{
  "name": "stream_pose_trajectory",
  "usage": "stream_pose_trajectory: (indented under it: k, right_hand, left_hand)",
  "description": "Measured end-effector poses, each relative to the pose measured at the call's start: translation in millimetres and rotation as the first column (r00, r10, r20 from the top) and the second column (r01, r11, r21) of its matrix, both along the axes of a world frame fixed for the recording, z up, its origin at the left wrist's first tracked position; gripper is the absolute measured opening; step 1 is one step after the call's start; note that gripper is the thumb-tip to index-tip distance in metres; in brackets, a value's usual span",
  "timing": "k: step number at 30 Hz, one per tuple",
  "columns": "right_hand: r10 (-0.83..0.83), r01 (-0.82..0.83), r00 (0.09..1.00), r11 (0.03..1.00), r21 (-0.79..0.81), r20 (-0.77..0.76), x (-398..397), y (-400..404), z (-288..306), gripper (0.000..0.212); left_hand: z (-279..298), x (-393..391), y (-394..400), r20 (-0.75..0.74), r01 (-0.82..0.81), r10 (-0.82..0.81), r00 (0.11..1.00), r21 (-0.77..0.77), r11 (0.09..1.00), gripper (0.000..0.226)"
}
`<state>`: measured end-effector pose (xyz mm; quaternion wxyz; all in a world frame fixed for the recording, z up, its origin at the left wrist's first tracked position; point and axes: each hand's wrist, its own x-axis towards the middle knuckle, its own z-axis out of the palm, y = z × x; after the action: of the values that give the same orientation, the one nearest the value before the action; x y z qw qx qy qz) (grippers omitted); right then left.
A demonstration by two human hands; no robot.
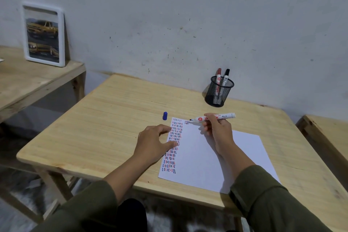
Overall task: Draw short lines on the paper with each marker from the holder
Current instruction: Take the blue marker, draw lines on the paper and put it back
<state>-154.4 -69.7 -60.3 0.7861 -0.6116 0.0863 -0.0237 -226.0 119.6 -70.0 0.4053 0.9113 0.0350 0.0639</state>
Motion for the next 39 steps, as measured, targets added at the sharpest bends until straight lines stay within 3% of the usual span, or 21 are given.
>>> stream_pose_trajectory:
  k: [4, 10, 14, 17, 21, 24, 26, 28, 32, 39]
  right_hand:
    - [-0.006, 0.008, 1.000, 0.996, 0.087, -0.031, -2, -2, 9, 0.011]
    - [0.033, -0.036, 0.999, 0.997, 0.071, 0.033, 1, -2, 24, 0.012]
    - [0.073, -0.079, 0.995, 0.993, 0.086, 0.069, 1, -2, 33, 0.013]
    - [0.102, -0.110, 0.989, 0.991, 0.078, 0.105, 0, -4, 43, 0.016]
    - [0.145, -0.149, 0.970, 0.989, 0.009, 0.194, 1, -6, 64, 0.008]
    - [0.166, -0.156, 0.951, 0.986, -0.061, 0.262, -1, -6, 82, 0.006]
    - [0.177, -0.155, 0.938, 0.983, -0.095, 0.299, -1, -6, 91, 0.006]
    - [0.185, -0.152, 0.928, 0.980, -0.125, 0.323, 0, -5, 98, 0.007]
    - [0.182, -0.132, 0.920, 0.978, -0.161, 0.348, 0, -6, 108, 0.007]
    - [0.184, -0.120, 0.912, 0.974, -0.192, 0.366, -7, -10, 118, 0.009]
  left_hand:
    - [7, 14, 2, 0.058, -0.090, 0.104, 0.993, -0.213, 0.973, 0.039]
    - [16, 55, -1, 0.047, -0.128, 0.135, 0.990, -0.128, 0.983, 0.040]
    - [13, 70, -1, -0.007, -0.172, 0.172, 0.985, -0.107, 0.979, 0.028]
    - [25, 73, -7, 0.013, -0.201, 0.210, 0.978, -0.227, 0.953, 0.022]
    - [60, 78, -20, -0.012, -0.232, 0.277, 0.961, -0.583, 0.778, 0.017]
    - [84, 87, -29, -0.115, -0.211, 0.203, 0.972, -0.807, 0.552, 0.018]
    - [96, 89, -36, -0.160, -0.202, 0.135, 0.978, -0.892, 0.404, 0.019]
    - [105, 89, -42, -0.165, -0.181, 0.075, 0.983, -0.930, 0.321, 0.020]
    - [116, 87, -50, -0.162, -0.157, 0.005, 0.987, -0.947, 0.279, 0.007]
    - [131, 81, -60, -0.117, -0.091, -0.078, 0.990, -0.955, 0.283, 0.007]
